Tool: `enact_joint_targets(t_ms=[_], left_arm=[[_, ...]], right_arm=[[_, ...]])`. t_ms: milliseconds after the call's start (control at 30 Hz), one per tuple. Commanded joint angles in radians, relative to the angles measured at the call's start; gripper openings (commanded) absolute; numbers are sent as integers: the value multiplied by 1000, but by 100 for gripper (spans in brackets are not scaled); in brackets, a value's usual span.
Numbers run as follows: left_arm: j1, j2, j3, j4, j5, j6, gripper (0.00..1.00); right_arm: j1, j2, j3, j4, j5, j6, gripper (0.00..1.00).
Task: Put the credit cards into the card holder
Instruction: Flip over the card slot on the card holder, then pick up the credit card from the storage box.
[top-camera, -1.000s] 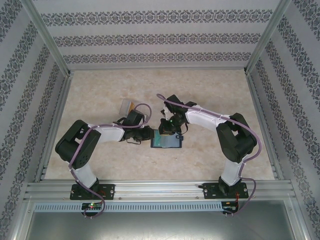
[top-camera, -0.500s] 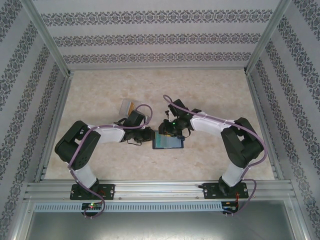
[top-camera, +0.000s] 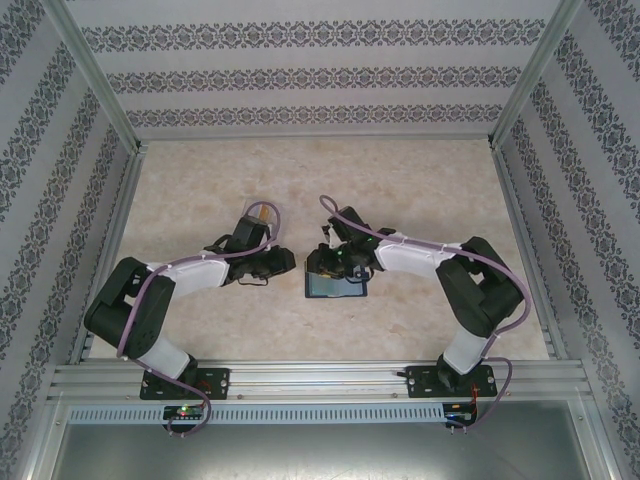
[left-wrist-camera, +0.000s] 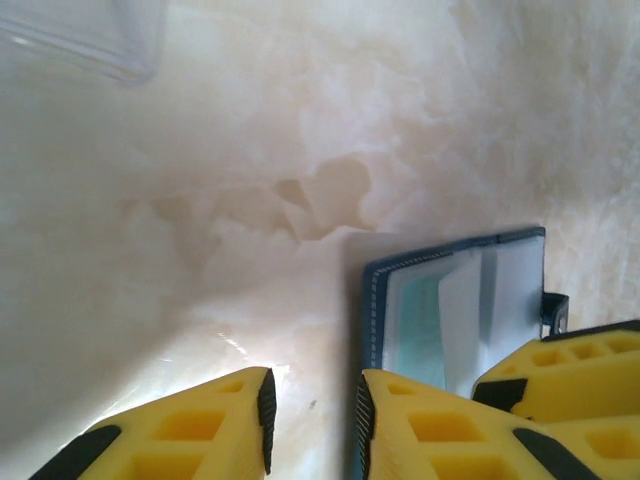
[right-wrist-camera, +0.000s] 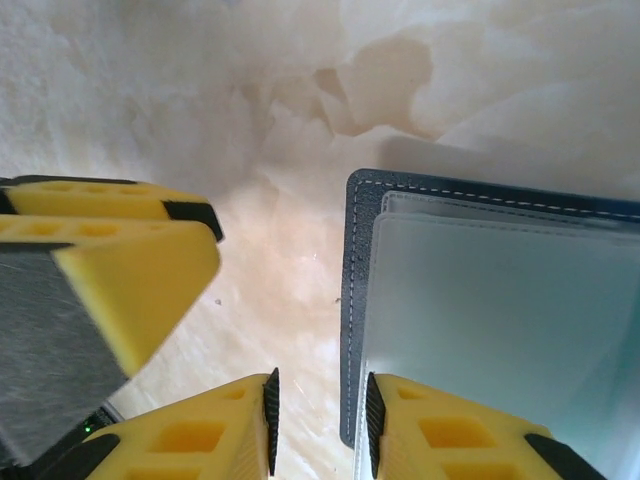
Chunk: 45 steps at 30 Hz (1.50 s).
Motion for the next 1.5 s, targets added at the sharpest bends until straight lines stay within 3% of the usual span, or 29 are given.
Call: enact_joint_targets(t_ms=[0, 367, 700, 900, 967, 1100, 1467], left_arm=[[31, -20, -15, -48, -19, -13, 30], [33, 6, -6, -56, -30, 13, 31], [32, -44, 115, -216, -116, 93, 41], [35, -91, 275, -412, -241, 162, 50], [34, -69, 358, -504, -303, 209, 56], [35, 29, 491, -616, -381, 302, 58], [36, 293, 776, -813, -604, 454, 59]], right_arm=[[24, 56, -7, 31, 35, 27, 31], [46, 41, -24, 68, 76, 43, 30], [-2, -232, -63, 35, 180, -9, 36], [-51, -443, -136, -56, 345, -113, 38], [-64, -510, -169, -80, 404, -143, 39], [-80, -605, -222, -84, 464, -164, 41], [-100, -681, -288, -90, 468, -165, 42]])
